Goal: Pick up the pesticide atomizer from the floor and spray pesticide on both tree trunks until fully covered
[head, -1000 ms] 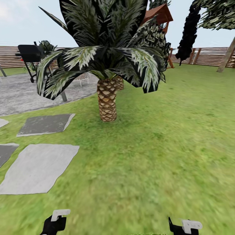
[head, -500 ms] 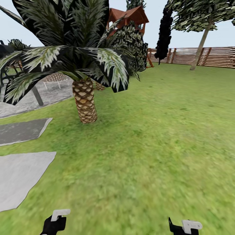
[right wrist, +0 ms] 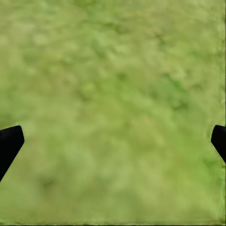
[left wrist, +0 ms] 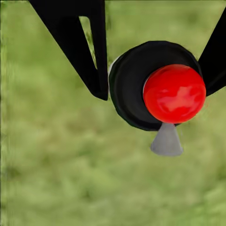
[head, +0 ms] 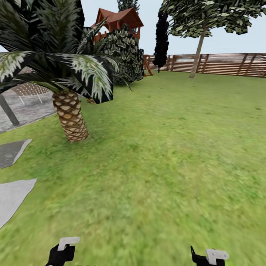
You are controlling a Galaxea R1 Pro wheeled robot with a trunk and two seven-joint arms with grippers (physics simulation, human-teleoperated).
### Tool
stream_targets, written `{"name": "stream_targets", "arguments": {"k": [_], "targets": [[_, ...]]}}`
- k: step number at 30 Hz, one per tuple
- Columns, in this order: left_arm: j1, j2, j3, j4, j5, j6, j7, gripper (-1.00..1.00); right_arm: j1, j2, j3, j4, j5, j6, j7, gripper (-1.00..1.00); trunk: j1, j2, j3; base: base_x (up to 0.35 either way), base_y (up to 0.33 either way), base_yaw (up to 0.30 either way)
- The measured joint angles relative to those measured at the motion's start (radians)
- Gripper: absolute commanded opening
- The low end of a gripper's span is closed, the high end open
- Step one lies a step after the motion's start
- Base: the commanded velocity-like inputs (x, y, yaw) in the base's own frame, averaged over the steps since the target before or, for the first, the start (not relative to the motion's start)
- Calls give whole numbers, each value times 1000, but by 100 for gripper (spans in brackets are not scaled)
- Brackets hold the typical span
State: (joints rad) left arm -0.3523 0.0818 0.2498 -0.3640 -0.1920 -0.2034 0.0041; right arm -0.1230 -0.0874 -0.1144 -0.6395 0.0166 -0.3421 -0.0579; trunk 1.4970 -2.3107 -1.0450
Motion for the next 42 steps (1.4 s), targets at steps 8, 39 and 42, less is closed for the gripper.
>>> {"name": "stream_targets", "arguments": {"k": [8, 39, 42], "targets": [[0, 0, 0, 0, 0, -1, 0, -100, 0, 0, 0, 0, 0, 0, 0, 100, 0, 0, 0, -185, -242, -296], [0, 2, 2, 0, 0, -1, 1, -100, 0, 0, 0, 0, 0, 0, 0, 100, -1, 0, 0, -50, -257, -296], [0, 2, 2, -1, 0, -1, 1, -100, 0, 0, 0, 0, 0, 0, 0, 100, -1, 0, 0, 137, -270, -296]]}}
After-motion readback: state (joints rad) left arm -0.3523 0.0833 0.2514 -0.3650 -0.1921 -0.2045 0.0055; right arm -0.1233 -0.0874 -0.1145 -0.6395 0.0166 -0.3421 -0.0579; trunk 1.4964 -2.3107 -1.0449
